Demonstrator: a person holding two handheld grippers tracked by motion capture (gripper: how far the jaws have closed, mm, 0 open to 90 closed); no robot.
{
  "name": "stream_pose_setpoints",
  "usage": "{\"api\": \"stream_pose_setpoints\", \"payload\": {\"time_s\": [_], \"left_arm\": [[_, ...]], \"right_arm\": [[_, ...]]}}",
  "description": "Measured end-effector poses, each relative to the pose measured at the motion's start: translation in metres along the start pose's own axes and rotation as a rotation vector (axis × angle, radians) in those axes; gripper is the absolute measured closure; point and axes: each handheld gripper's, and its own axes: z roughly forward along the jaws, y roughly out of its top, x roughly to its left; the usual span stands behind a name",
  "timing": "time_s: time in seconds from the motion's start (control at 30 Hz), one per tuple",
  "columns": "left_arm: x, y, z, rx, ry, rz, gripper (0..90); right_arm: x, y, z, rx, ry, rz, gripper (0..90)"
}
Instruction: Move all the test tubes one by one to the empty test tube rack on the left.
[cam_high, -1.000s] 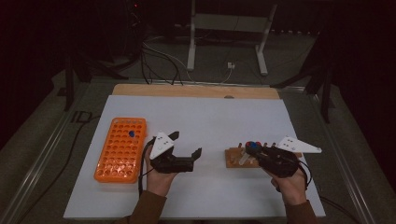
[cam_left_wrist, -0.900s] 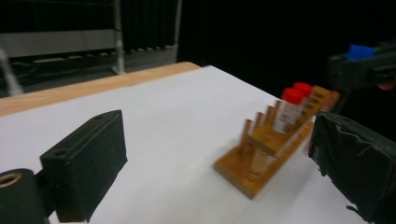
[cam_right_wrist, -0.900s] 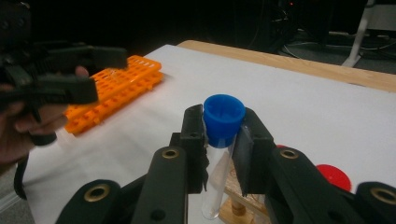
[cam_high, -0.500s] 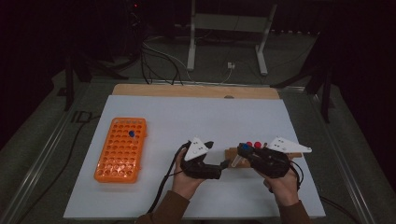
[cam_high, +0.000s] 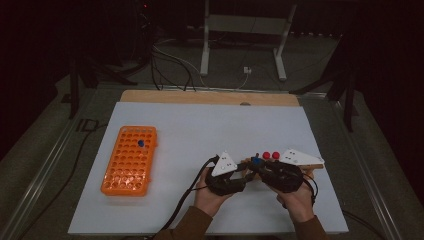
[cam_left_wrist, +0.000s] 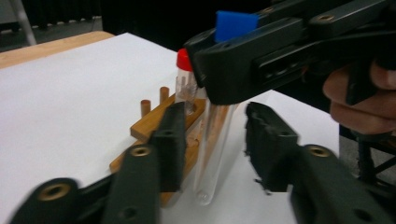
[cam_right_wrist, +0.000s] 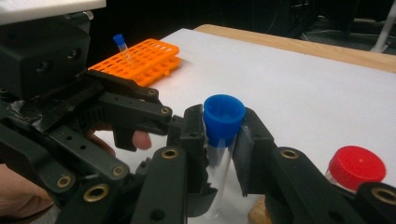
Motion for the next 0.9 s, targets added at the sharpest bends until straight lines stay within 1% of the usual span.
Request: {"api": "stream_pose_setpoints", "payload": {"time_s": [0.1,0.17,0.3,0.37,0.47,0.57,0.63,0.7,0.77,0.83,0.87,0.9], "left_arm": [[0.000,0.000,0.000,0.005,-0.002,0.005,70.7],[0.000,-0.001,0.001,0.010,-0.001,0.007,74.6],[-0.002,-0.001,0.000,0.009,0.002,0.024,77.2],[-0.002,-0.001,0.000,0.010,0.007,0.028,77.5],[0.000,-0.001,-0.001,0.018,0.021,0.030,77.7],[0.004,-0.001,-0.004,0.018,0.041,0.025,77.7],[0.007,-0.001,-0.006,0.018,0.057,0.017,77.7],[0.010,-0.001,-0.009,0.015,0.070,0.009,77.8],[0.013,-0.001,-0.013,0.015,0.081,0.006,77.7],[0.015,-0.002,-0.017,0.009,0.093,-0.001,77.7],[0.017,-0.002,-0.019,0.005,0.100,-0.006,77.7],[0.019,-0.002,-0.022,0.004,0.107,-0.007,77.7]], "right_arm": [[0.000,-0.001,0.001,0.003,0.010,0.008,75.5],[0.001,-0.001,0.002,0.005,0.010,0.003,75.5],[0.000,-0.001,0.002,0.002,0.018,0.013,75.4],[0.000,-0.002,0.001,-0.004,0.026,0.014,73.5],[-0.003,-0.001,-0.003,-0.039,0.045,0.031,60.0],[-0.006,0.000,-0.007,-0.063,0.041,0.038,47.4],[-0.008,0.001,-0.010,-0.072,0.023,0.029,38.2],[-0.009,0.002,-0.013,-0.084,-0.008,0.022,31.4],[-0.011,0.002,-0.016,-0.095,-0.028,0.023,24.7],[-0.012,0.003,-0.017,-0.094,-0.050,0.022,17.7],[-0.013,0.003,-0.017,-0.095,-0.064,0.024,15.2],[-0.014,0.003,-0.018,-0.099,-0.075,0.028,14.8]]}}
